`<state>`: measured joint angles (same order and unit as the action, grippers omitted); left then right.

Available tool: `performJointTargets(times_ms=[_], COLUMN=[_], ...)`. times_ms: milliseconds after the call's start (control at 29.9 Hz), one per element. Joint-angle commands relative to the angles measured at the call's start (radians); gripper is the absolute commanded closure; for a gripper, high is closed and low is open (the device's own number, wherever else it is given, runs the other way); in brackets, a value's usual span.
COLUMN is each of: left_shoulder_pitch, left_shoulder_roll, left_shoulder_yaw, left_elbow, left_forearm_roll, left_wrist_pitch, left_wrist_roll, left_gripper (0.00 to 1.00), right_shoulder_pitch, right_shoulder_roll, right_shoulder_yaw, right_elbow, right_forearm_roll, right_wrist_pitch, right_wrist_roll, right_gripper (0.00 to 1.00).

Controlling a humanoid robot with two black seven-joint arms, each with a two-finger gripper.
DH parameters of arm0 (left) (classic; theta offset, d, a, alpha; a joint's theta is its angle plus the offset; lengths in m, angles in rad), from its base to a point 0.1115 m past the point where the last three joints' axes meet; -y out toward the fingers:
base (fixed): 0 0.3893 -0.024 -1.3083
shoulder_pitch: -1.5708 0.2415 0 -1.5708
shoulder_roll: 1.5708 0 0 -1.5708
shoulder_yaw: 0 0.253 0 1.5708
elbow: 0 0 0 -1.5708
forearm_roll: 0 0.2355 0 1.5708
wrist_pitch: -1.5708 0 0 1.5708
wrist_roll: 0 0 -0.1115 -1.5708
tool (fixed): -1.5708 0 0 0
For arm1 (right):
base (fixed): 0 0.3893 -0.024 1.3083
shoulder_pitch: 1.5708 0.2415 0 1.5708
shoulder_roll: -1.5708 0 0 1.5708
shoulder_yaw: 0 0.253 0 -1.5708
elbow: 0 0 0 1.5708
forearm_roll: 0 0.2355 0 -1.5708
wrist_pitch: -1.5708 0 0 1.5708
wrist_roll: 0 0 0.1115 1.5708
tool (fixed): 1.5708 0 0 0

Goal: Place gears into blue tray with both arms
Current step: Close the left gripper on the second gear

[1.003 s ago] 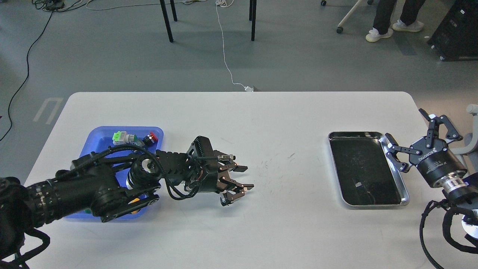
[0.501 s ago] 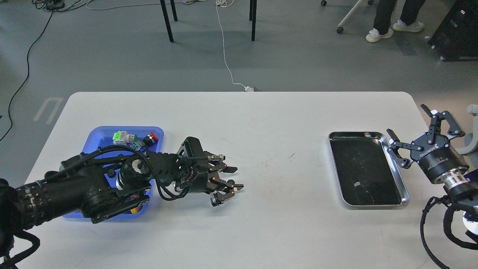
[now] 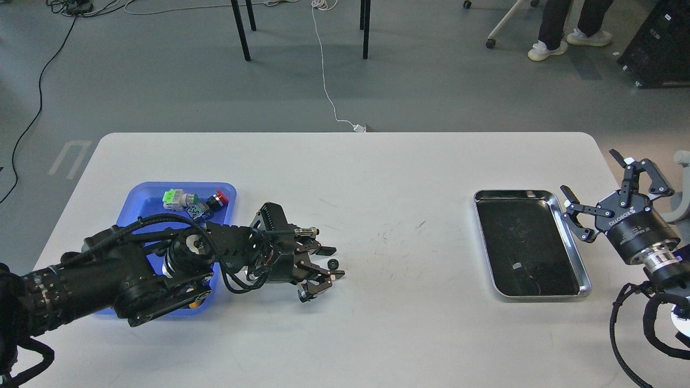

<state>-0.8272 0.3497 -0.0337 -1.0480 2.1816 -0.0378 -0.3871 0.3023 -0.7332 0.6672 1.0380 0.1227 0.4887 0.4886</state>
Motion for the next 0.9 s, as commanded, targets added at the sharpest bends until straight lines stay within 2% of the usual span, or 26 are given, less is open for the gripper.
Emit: performJointTargets(times_ms=[0, 267, 434, 602, 769, 869], left_shoulder_pitch=[0.000, 0.002, 0.010, 0.014, 0.013, 0.011], left_shoulder_roll=[-0.003, 0.000, -0.003, 0.002, 0.035, 0.109], left_shoulder_yaw=[0.000, 0.000, 0.000, -0.003, -0.023, -0.075], left_elbow=[0.014, 0.019, 0.019, 0.019, -0.001, -0.070], left_forearm_roll=[0.000, 0.000, 0.000, 0.000, 0.000, 0.000], left_wrist_pitch=[-0.001, 0.001, 0.000, -0.001, 0.004, 0.004], left_wrist_roll=[0.002, -0.001, -0.001, -0.003, -0.004, -0.016], left_gripper=[0.51, 0.68, 0.71, 0.82, 0.85, 0.85], right_shoulder_pitch=[0.001, 0.020, 0.023, 0.035, 0.043, 0.052], right_shoulder_roll=[0.000, -0.002, -0.002, -0.002, 0.000, -0.002], right_shoulder_yaw=[0.000, -0.001, -0.001, -0.001, -0.001, -0.001], right_elbow=[0.000, -0.003, -0.003, -0.003, -0.003, -0.003], right_forearm_roll=[-0.002, -0.035, -0.052, -0.052, -0.052, -0.052], right_wrist_pitch=[0.000, 0.000, 0.000, 0.000, 0.000, 0.000], right_wrist_roll=[0.000, 0.000, 0.000, 0.000, 0.000, 0.000], right_gripper=[0.01, 0.01, 0.01, 0.01, 0.01, 0.01])
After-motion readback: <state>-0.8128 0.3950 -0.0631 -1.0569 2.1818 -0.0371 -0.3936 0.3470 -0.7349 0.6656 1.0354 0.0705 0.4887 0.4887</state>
